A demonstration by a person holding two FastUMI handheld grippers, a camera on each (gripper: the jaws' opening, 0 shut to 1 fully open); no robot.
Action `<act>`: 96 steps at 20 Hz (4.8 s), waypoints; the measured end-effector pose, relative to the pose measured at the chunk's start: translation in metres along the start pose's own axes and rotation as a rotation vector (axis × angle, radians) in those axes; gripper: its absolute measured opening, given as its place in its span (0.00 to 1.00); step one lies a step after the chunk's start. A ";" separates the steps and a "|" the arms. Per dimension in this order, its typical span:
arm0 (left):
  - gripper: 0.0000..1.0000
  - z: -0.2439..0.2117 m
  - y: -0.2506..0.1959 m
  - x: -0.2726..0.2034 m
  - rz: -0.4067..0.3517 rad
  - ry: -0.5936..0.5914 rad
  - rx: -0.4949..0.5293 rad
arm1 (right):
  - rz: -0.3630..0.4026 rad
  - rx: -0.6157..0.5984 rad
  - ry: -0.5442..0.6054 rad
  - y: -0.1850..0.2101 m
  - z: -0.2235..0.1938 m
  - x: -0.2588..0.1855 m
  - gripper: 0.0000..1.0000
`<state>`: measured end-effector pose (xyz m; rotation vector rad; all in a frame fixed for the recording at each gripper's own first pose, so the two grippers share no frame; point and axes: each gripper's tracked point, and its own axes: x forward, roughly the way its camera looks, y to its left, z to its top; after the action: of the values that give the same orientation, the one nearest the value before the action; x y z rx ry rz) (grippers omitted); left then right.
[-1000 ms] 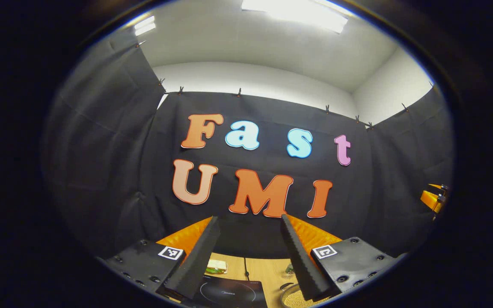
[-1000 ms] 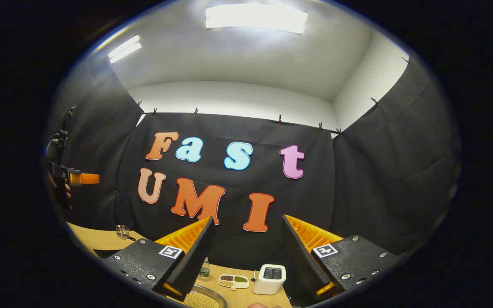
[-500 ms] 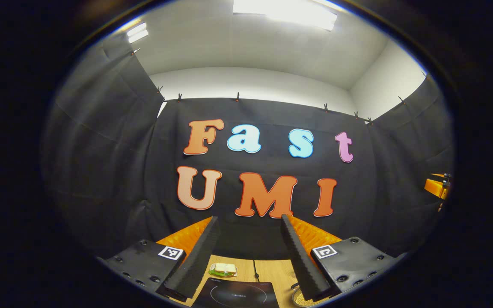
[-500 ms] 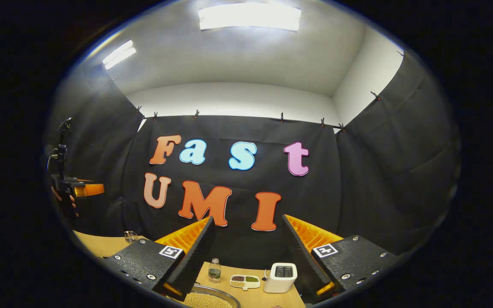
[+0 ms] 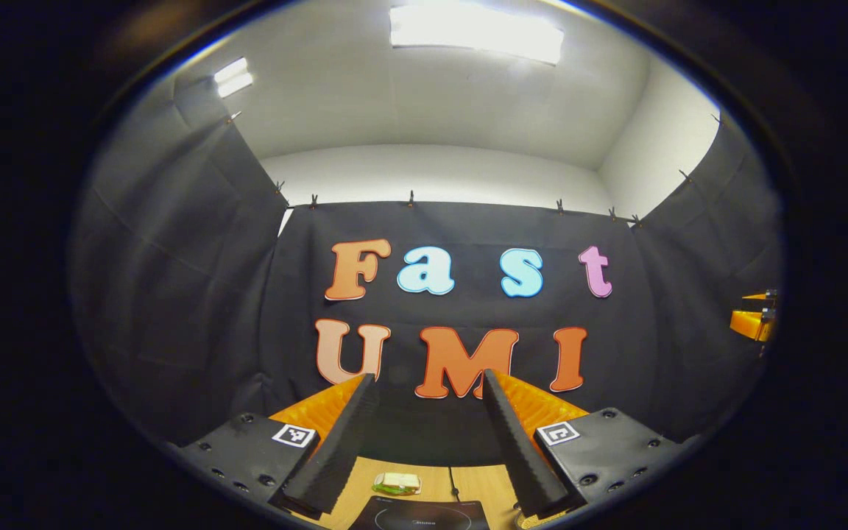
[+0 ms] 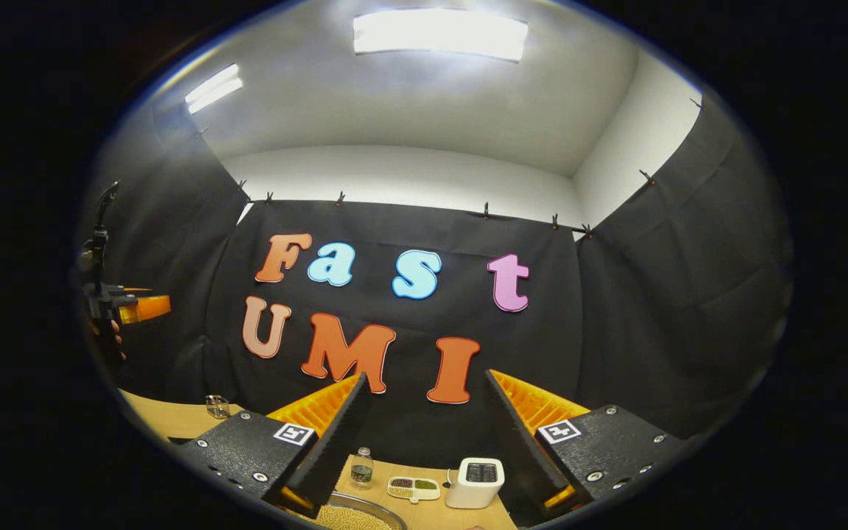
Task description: First push the handle of the pot to place it horizontally, then grasp the pot with both hands and set it on the induction cooktop.
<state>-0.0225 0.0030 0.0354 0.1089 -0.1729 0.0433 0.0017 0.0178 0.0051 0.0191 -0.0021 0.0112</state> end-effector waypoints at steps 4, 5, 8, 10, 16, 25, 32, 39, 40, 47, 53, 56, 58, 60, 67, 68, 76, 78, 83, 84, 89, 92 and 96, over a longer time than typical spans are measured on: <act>0.94 0.004 0.006 -0.001 0.034 -0.052 0.006 | -0.007 0.009 0.028 -0.006 -0.009 0.001 0.95; 0.92 0.002 0.006 -0.001 0.038 -0.051 0.003 | -0.007 0.008 0.037 -0.006 -0.012 0.000 0.95; 0.96 0.001 0.009 -0.001 0.042 -0.050 -0.002 | -0.011 0.007 0.083 -0.007 -0.023 -0.003 0.95; 0.94 -0.003 0.011 0.000 0.054 -0.047 0.010 | 0.006 0.017 0.104 0.000 -0.027 -0.007 0.95; 0.94 -0.014 0.020 -0.001 0.066 -0.027 0.011 | 0.025 0.047 0.156 0.008 -0.042 -0.017 0.95; 0.94 -0.027 0.035 -0.018 0.094 -0.008 0.033 | 0.064 0.091 0.270 0.024 -0.082 -0.039 0.95; 0.92 -0.033 0.043 -0.024 0.107 -0.002 0.053 | 0.097 0.170 0.408 0.034 -0.127 -0.049 0.95; 0.94 -0.033 0.053 -0.025 0.121 -0.013 0.055 | 0.116 0.242 0.621 0.048 -0.187 -0.070 0.94; 0.96 -0.033 0.052 -0.025 0.116 -0.012 0.055 | 0.120 0.256 0.652 0.052 -0.195 -0.074 0.94; 0.92 -0.041 0.059 -0.022 0.121 0.007 0.042 | 0.190 0.420 0.877 0.083 -0.244 -0.112 0.85; 0.92 -0.050 0.061 -0.017 0.126 0.021 0.028 | 0.192 0.449 1.028 0.094 -0.284 -0.138 0.62; 0.94 -0.052 0.062 -0.015 0.129 0.028 0.035 | 0.207 0.501 1.073 0.104 -0.294 -0.144 0.63; 0.94 -0.052 0.062 -0.015 0.128 0.032 0.041 | 0.209 0.525 1.102 0.106 -0.301 -0.151 0.55; 0.96 -0.050 0.064 -0.016 0.131 0.029 0.049 | 0.205 0.531 1.130 0.108 -0.309 -0.158 0.48; 0.94 -0.039 0.069 -0.028 0.141 -0.001 0.064 | 0.245 0.549 1.217 0.133 -0.332 -0.180 0.18; 0.92 -0.039 0.069 -0.030 0.141 -0.003 0.066 | 0.250 0.550 1.234 0.137 -0.336 -0.184 0.14; 0.92 -0.037 0.103 -0.044 0.201 -0.013 0.087 | 0.267 0.608 1.375 0.171 -0.373 -0.214 0.00; 0.94 -0.037 0.108 -0.048 0.215 -0.012 0.102 | 0.246 0.604 1.389 0.170 -0.382 -0.212 0.00; 0.94 -0.045 0.119 -0.048 0.234 0.007 0.106 | 0.232 0.658 1.459 0.183 -0.396 -0.221 0.00; 0.94 -0.049 0.120 -0.046 0.231 0.017 0.103 | 0.233 0.655 1.471 0.183 -0.400 -0.224 0.00; 0.94 -0.081 0.118 -0.036 0.214 0.091 0.043 | 0.172 0.642 1.516 0.177 -0.424 -0.226 0.00; 0.96 -0.100 0.122 -0.032 0.222 0.145 0.041 | 0.112 0.654 1.524 0.163 -0.439 -0.222 0.00; 0.94 -0.105 0.118 -0.026 0.220 0.166 0.040 | 0.068 0.659 1.545 0.151 -0.453 -0.222 0.00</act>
<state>-0.0364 0.1309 -0.0601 0.1250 -0.0170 0.2741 -0.2210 0.1745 -0.4453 0.6655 1.5475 0.0919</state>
